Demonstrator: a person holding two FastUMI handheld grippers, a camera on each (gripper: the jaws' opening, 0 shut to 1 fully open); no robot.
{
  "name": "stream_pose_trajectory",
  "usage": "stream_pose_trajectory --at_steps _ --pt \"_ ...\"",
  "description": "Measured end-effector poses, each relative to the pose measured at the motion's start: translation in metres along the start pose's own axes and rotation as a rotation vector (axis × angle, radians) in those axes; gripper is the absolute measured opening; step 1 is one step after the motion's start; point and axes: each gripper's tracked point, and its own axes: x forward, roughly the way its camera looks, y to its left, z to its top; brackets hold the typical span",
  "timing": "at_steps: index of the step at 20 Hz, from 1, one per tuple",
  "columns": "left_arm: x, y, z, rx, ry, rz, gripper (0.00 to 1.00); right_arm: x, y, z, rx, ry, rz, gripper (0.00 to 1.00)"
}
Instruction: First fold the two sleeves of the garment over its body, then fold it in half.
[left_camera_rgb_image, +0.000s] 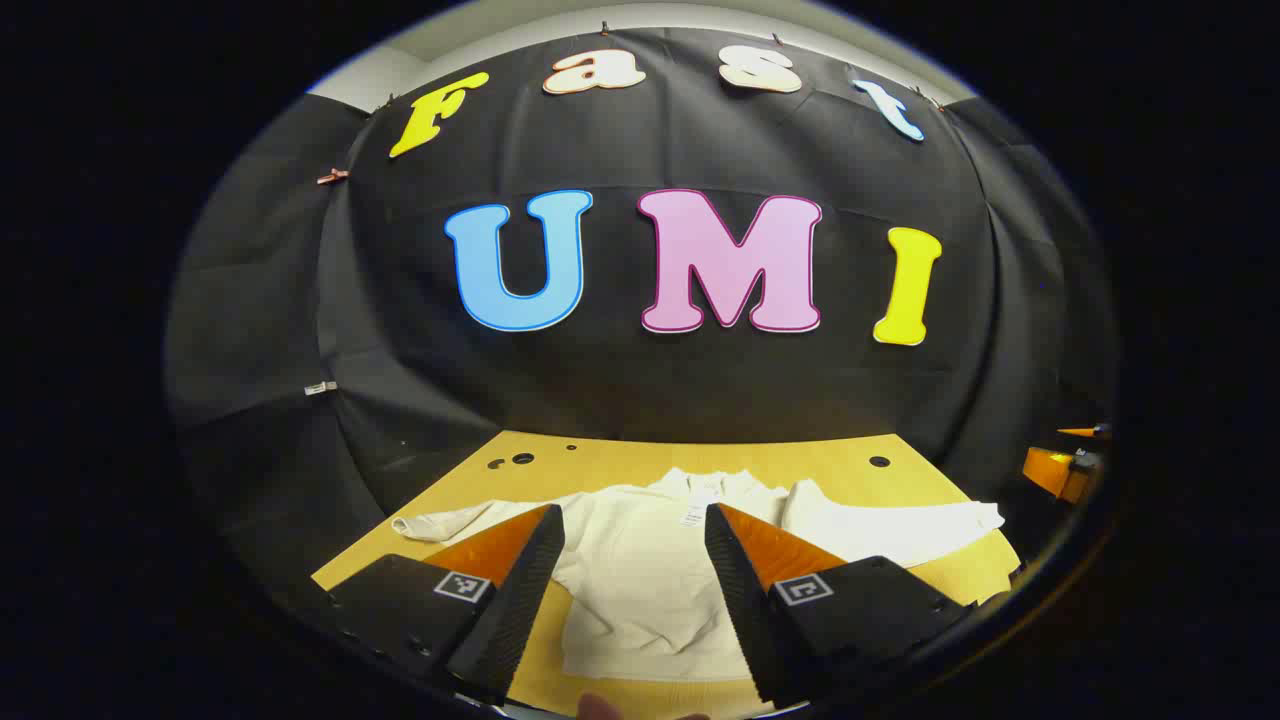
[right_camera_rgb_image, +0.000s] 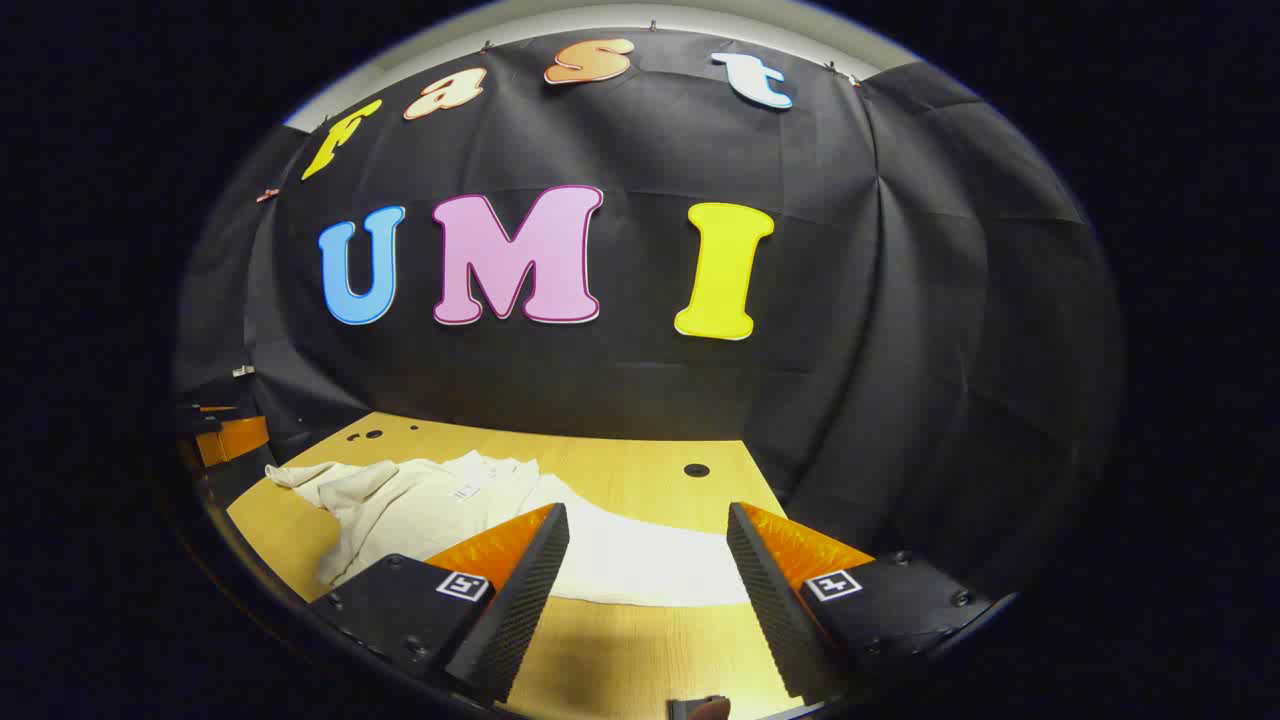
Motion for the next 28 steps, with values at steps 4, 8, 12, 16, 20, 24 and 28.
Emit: stream_pose_trajectory --at_steps 4,8,12,16,20,24,28 --pt "0.005 0.001 0.000 0.022 0.001 -0.022 0.87 0.002 0.004 -0.001 0.010 0.007 -0.011 0.98" --pt "0.007 -0.001 -0.002 0.028 0.001 -0.043 0.88 0.005 0.005 -0.001 0.006 0.009 -0.019 0.98" --pt "0.009 -0.003 -0.002 0.045 0.002 -0.053 0.87 0.010 0.004 -0.005 0.003 0.021 -0.022 0.98" --pt "0.012 -0.007 -0.004 0.054 0.009 -0.060 0.87 0.018 -0.005 -0.007 0.001 0.034 -0.035 0.98" --pt "0.016 -0.014 -0.007 0.067 0.023 -0.068 0.87 0.036 -0.047 -0.023 -0.006 0.083 -0.112 0.97" --pt "0.019 -0.027 -0.014 0.075 0.047 -0.073 0.87 0.055 -0.117 -0.062 0.054 0.181 -0.244 0.97" --pt "0.023 -0.040 -0.024 0.091 0.078 -0.074 0.86 0.077 -0.187 -0.116 0.074 0.290 -0.337 0.98"
